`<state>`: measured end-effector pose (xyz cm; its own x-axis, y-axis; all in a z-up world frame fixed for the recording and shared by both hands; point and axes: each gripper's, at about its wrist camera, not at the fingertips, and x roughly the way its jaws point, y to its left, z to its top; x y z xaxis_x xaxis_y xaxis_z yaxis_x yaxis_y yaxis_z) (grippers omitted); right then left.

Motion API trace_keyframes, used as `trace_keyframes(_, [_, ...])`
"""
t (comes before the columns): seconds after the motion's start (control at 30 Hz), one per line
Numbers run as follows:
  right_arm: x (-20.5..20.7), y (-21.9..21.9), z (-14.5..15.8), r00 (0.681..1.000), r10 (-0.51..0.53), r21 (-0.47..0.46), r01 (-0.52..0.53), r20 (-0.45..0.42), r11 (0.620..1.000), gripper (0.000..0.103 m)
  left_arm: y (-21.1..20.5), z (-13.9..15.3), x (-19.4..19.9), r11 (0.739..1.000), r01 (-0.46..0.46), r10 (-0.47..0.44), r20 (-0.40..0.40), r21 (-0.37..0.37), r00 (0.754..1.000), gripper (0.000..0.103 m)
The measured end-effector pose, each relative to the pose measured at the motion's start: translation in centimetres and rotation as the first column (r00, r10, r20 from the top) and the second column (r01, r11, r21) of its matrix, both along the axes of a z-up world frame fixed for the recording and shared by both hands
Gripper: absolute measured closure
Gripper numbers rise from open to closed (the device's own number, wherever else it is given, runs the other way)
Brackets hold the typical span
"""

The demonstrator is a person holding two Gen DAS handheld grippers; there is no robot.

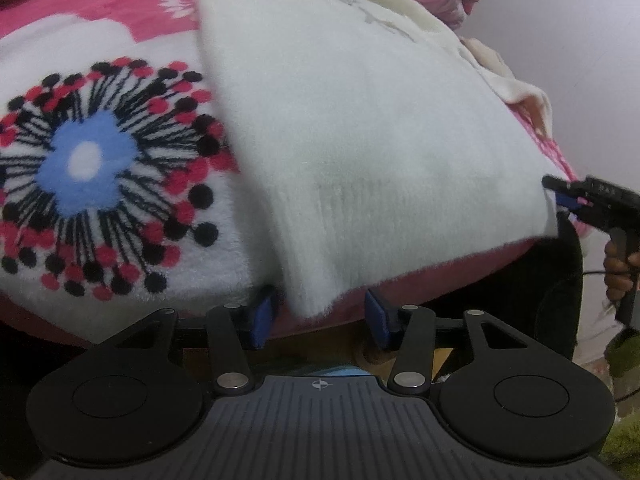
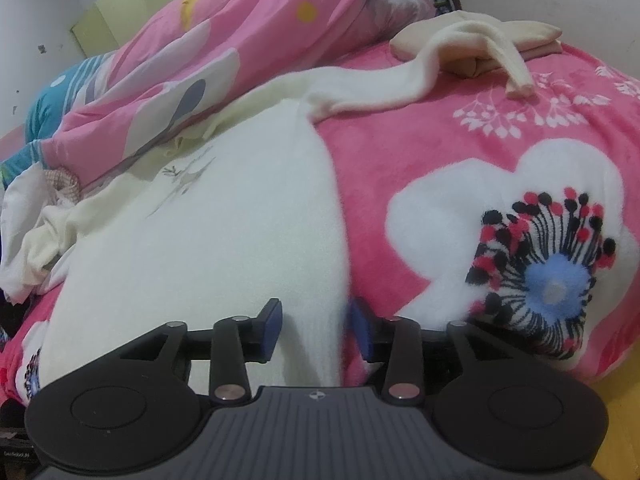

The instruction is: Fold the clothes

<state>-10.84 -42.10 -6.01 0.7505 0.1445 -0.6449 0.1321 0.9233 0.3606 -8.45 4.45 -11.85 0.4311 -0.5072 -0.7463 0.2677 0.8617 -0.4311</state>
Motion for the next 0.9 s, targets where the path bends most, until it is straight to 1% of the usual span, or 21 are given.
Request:
trace_keyframes(0.17, [-0.3,-0.2,0.0,1.000,0.002,0.021,-0.002,-0.009,1.000,0.062,0.8,0.0,0.2,0.996,-0.024,0.024,0.003,-0.082,1.000,0.055])
trace_keyframes(0.23, [-0.3,-0.3,-0.1,1.000,0.004,0.031,-0.003,-0.012,1.000,0.062,1.2,-0.2,0.4,0.993,-0.038,0.038,-0.009,-0.116,0.999,0.059])
trace_keyframes(0.3, [-0.4,-0.2,0.0,1.000,0.008,0.027,-0.007,-0.015,1.000,0.063,1.3,-0.3,0.6,0.991,-0.046,0.045,-0.014,-0.128,0.999,0.077])
trace_keyframes(0.33, [-0.4,-0.1,0.1,1.000,0.010,0.025,-0.010,-0.017,1.000,0.066,1.3,-0.2,0.6,0.990,-0.043,0.042,-0.011,-0.133,0.999,0.082])
trace_keyframes(0.37, [-0.4,-0.1,0.1,1.000,0.012,0.024,-0.012,-0.019,1.000,0.073,1.4,0.0,0.4,0.988,-0.041,0.041,-0.006,-0.146,0.999,0.094])
trace_keyframes(0.4, [-0.4,-0.1,0.2,1.000,0.014,0.022,-0.014,-0.020,1.000,0.083,1.5,0.3,0.3,0.986,-0.041,0.041,-0.002,-0.162,0.999,0.094])
trace_keyframes(0.47, [-0.7,-0.2,0.4,1.000,0.016,0.034,-0.016,-0.013,0.999,0.093,1.7,0.8,0.0,0.979,-0.042,0.043,0.002,-0.198,0.999,0.096])
trace_keyframes(0.53, [-1.2,-0.6,0.9,1.000,0.015,0.073,-0.015,0.012,0.997,0.094,2.2,1.6,-0.1,0.964,-0.050,0.049,-0.010,-0.260,0.999,0.096])
trace_keyframes(0.57, [-1.3,-0.9,1.1,1.000,0.012,0.109,-0.015,0.025,0.994,0.095,2.6,2.0,0.0,0.950,-0.059,0.055,-0.021,-0.306,0.998,0.097])
trace_keyframes(0.6, [-1.4,-1.4,1.4,0.999,0.009,0.151,-0.015,0.040,0.988,0.095,3.2,2.5,0.1,0.930,-0.070,0.062,-0.033,-0.361,0.998,0.097])
trace_keyframes(0.67, [-1.5,-2.2,2.0,0.998,0.000,0.233,-0.016,0.068,0.972,0.095,4.4,3.7,0.9,0.884,-0.095,0.083,-0.046,-0.458,0.995,0.097])
trace_keyframes(0.73, [-0.7,-2.9,2.7,0.996,-0.003,0.304,-0.026,0.094,0.952,0.095,5.6,4.9,2.1,0.833,-0.120,0.107,-0.057,-0.540,0.993,0.097])
trace_keyframes(0.8, [0.6,-3.5,3.3,0.994,-0.009,0.371,-0.033,0.112,0.928,0.095,6.3,5.7,4.0,0.793,-0.161,0.139,-0.083,-0.587,0.987,0.097])
trace_keyframes(0.83, [1.6,-3.9,3.4,0.994,-0.019,0.415,-0.029,0.110,0.909,0.095,6.7,6.0,5.0,0.773,-0.182,0.155,-0.097,-0.607,0.983,0.097])
trace_keyframes(0.87, [2.8,-4.3,3.4,0.994,-0.030,0.462,-0.023,0.106,0.887,0.095,6.9,6.2,6.1,0.757,-0.204,0.171,-0.114,-0.620,0.979,0.097])
trace_keyframes(0.9, [3.8,-4.6,3.2,0.995,-0.036,0.490,-0.016,0.096,0.872,0.096,7.1,6.2,7.1,0.748,-0.222,0.184,-0.126,-0.626,0.975,0.097])
